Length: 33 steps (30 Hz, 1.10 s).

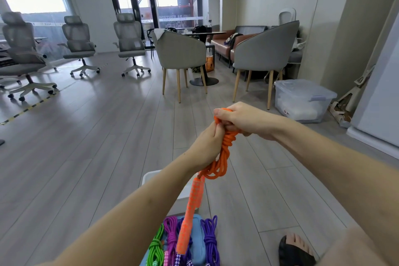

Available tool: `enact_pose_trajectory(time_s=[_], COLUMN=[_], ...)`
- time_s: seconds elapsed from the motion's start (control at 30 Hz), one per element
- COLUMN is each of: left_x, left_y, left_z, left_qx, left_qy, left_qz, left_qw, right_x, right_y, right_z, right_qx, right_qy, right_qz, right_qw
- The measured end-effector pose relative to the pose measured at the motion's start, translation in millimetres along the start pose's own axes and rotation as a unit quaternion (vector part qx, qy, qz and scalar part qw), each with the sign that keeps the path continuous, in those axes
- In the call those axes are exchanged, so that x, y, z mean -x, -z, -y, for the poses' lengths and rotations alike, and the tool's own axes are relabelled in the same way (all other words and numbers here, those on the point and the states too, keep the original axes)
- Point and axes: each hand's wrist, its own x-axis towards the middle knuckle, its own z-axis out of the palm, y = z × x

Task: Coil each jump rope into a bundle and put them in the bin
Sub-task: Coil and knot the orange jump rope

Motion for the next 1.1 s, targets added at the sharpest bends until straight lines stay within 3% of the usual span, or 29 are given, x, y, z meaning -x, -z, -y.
enact_pose_trajectory(time_s=[0.13, 0.3, 0.4, 0.5, 0.7, 0.87, 1.1], left_x=[3, 6, 5, 6, 14, 32, 70], left_y=[2, -1, 1, 5, 13, 20, 28], left_z=[12, 10, 11, 12, 22, 40, 120], left_qx=[0.041, 0.249, 0.314, 0.353, 0.249, 0.206, 0.057], left_qy=[0.007, 0.044, 0.062, 0.056, 0.071, 0.1, 0.234], left_qz=[0.016, 0.022, -0.024, -0.035, -0.061, 0.0, 0.05], left_qw=[0.999, 0.967, 0.947, 0.933, 0.964, 0.973, 0.969], right_x=[3, -5, 1, 11, 18, 15, 4], right_y=[0, -8, -20, -40, -57, -77, -118], right_z=[-22, -36, -46, -59, -67, -78, -126], right_qx=[-0.182, -0.39, -0.295, -0.249, -0.195, -0.174, -0.2], right_qy=[-0.021, 0.007, 0.011, 0.013, 0.064, 0.031, -0.07], right_qz=[0.002, -0.076, -0.135, -0.046, -0.033, -0.043, 0.063], right_qw=[0.983, 0.918, 0.946, 0.967, 0.978, 0.983, 0.975])
